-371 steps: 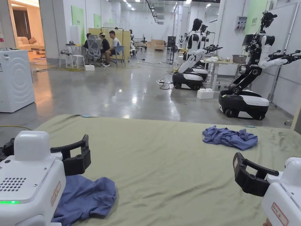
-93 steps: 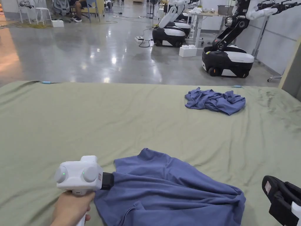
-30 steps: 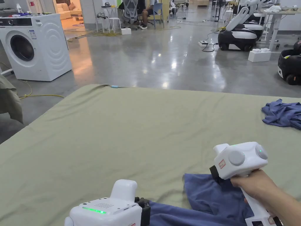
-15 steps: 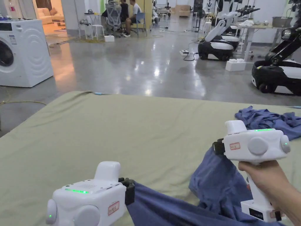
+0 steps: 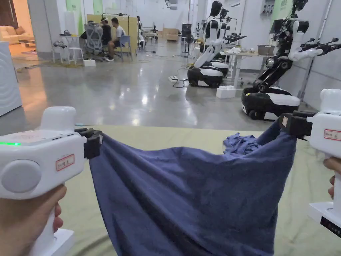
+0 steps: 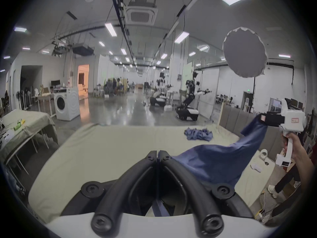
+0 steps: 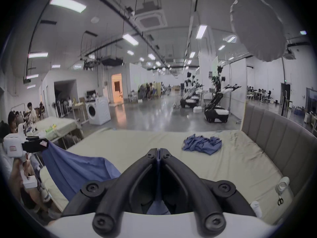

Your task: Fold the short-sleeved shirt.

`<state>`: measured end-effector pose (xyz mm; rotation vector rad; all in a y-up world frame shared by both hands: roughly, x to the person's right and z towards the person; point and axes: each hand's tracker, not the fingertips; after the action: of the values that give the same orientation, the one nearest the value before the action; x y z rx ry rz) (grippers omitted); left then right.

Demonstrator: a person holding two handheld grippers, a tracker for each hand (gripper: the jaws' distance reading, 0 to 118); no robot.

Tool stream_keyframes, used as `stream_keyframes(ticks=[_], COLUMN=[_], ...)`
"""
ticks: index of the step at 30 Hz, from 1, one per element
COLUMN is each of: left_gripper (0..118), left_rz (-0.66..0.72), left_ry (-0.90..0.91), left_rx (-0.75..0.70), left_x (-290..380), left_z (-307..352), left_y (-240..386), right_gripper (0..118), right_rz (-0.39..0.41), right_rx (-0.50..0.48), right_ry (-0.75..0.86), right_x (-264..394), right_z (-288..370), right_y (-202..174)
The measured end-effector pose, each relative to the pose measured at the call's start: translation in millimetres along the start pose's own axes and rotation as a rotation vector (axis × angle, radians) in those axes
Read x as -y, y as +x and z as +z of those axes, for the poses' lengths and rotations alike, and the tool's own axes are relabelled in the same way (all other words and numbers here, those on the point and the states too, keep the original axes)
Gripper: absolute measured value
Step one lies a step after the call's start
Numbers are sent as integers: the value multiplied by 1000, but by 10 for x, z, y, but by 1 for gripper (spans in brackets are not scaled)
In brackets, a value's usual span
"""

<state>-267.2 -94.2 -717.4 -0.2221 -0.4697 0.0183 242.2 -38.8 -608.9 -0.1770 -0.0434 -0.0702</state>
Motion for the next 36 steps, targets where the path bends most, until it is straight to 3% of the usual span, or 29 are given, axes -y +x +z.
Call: stream_keyframes(ticks=[13, 23, 27, 36], left_gripper=[1, 1, 1, 1], left_rz=[-80, -95, -91, -100], left_ry=[255, 404, 436, 412], left_rx=[-74, -82, -74, -77], left_x=[-1065, -1309, -1310, -1250], left_z=[1419, 2315, 2481, 2361], left_y=[-174, -181, -209, -273], right_gripper=[4, 4, 4, 4], right_rz=[-81, -104, -73, -89], right_rx=[-21, -18, -25, -37], right_ry=[317, 534, 536, 513], right_x=[-532, -655, -679, -700], right_z=[1671, 2723, 2908, 2780], right_y=[-43, -148, -184, -150])
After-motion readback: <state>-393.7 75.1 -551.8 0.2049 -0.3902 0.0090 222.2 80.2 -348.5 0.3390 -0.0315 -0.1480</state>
